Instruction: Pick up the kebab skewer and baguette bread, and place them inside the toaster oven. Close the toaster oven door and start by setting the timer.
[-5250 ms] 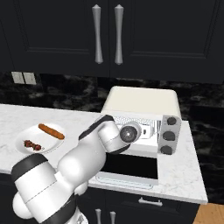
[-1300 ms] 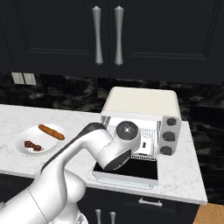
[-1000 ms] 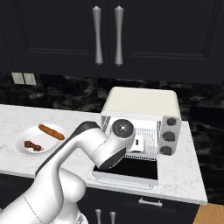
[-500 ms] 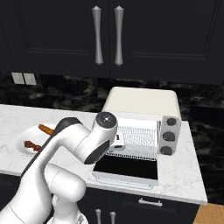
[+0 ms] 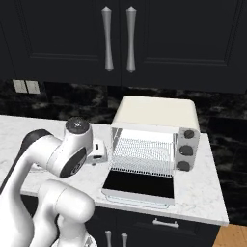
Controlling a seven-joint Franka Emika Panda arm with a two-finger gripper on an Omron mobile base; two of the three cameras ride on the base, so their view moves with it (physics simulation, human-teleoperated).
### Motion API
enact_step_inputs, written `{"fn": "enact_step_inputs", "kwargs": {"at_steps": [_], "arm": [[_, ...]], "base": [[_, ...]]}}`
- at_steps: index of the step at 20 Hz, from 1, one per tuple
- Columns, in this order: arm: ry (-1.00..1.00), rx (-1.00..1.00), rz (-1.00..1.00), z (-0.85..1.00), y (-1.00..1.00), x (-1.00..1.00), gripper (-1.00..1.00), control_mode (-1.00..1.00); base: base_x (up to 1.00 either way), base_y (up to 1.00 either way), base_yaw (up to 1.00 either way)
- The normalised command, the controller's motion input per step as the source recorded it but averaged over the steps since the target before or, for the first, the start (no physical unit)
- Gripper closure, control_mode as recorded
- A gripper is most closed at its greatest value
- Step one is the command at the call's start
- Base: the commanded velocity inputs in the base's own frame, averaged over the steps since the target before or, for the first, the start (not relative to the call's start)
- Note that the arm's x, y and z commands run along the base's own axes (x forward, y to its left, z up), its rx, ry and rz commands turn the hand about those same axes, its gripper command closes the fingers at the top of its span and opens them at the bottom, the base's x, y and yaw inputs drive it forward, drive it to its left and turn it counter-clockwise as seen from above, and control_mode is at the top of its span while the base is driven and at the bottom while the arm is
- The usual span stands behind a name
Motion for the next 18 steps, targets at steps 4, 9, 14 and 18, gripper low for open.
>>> {"fn": "enact_step_inputs", "kwargs": {"at_steps": [4,9,14,18], "arm": [[-0.03,-0.02,0.0,0.04,0.88,0.07,-1.0,-1.0],[0.0,-0.02,0.03,0.0,0.74,0.04,-1.0,-1.0],[0.0,-0.01,0.1,-0.01,0.49,0.0,-1.0,-1.0],[0.0,0.0,0.03,-0.01,0.15,0.15,-1.0,-1.0]], "base": [[0.0,0.0,0.0],[0.0,0.0,0.0],[0.0,0.0,0.0],[0.0,0.0,0.0]]}}
